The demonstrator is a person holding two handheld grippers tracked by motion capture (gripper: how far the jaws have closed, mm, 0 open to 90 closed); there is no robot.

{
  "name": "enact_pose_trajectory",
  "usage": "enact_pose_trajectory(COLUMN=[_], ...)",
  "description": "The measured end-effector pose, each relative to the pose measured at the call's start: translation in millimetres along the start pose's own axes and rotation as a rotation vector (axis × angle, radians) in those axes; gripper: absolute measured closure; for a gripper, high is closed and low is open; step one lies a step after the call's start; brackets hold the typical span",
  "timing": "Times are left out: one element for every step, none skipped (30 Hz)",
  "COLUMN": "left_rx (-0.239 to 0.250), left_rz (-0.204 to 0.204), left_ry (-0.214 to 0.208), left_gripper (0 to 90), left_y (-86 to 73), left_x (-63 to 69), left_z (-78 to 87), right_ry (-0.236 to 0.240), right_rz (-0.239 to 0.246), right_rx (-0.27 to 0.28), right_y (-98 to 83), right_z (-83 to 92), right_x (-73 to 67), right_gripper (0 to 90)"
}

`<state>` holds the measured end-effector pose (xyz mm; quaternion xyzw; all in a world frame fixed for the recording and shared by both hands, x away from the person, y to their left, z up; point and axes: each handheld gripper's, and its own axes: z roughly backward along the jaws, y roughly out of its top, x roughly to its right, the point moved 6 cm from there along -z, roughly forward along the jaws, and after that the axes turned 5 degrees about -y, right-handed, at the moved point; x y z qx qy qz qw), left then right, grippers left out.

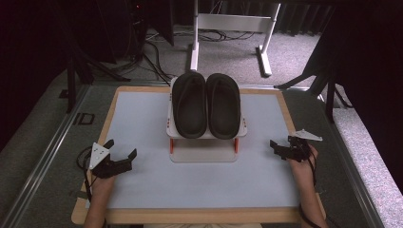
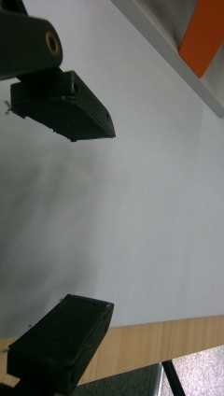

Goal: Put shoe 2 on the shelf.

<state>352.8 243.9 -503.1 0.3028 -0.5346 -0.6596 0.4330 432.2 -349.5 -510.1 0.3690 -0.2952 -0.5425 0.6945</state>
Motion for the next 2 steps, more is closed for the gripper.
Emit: enact_pose_trajectory(left_rx=[0.001, 0.001], left_rz=[0.002, 0.002], left_ry=[0.000, -0.001], left_gripper=[1.8, 1.8], left_y=[0.0, 0.0], left_x=[-0.1, -0.2], left_z=[0.0, 0.1], right_ry=[0.001, 0.003], right_rz=[0.001, 0.001], right_rx=[0.006, 0.006], right_y=[0.4, 0.3], right_z=[0.3, 0.3], right_x=[-0.2, -0.2], right_gripper=[13.7, 13.7])
